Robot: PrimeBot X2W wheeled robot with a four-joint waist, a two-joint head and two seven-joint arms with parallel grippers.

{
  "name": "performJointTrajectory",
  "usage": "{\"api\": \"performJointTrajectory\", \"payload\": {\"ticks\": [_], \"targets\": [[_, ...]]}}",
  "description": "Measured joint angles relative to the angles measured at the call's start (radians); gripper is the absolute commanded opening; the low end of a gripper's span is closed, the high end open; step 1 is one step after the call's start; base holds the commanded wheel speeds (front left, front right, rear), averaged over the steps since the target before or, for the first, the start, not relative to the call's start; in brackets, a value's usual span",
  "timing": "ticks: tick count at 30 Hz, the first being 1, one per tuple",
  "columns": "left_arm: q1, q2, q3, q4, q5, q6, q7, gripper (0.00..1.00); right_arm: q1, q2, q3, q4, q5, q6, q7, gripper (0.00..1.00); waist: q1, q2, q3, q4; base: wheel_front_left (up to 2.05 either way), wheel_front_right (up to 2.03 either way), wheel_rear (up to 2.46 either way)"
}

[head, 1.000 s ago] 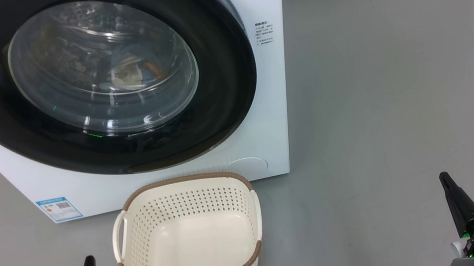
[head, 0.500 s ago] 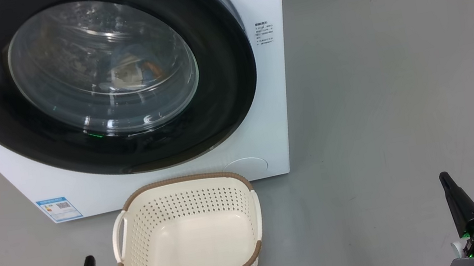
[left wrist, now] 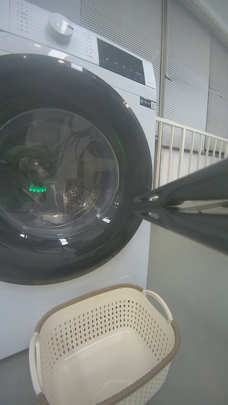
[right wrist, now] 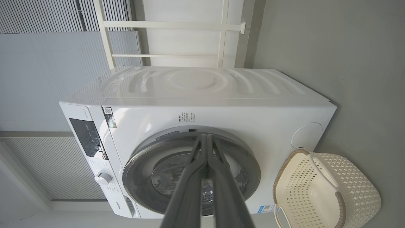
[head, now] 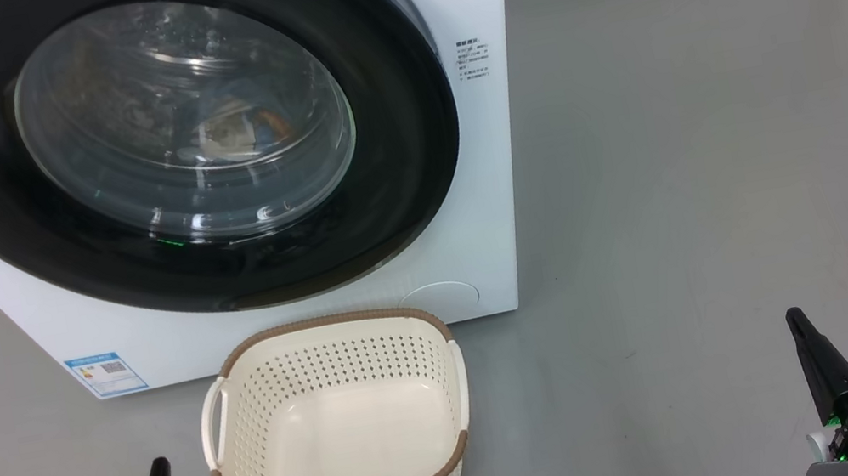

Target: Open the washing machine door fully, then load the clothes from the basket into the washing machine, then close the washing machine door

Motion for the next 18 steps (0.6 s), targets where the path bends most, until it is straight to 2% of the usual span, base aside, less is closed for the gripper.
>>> {"api": "performJointTrajectory", "payload": {"ticks": [18], "targets": [[0.000,0.000,0.001,0.000,0.000,0.000,0.000,0.00,0.000,0.000,0.000,0.000,0.000,0.000,0.000,0.00,0.0000,0.0000,0.000,0.000,0.00,0.00,0.00]]}}
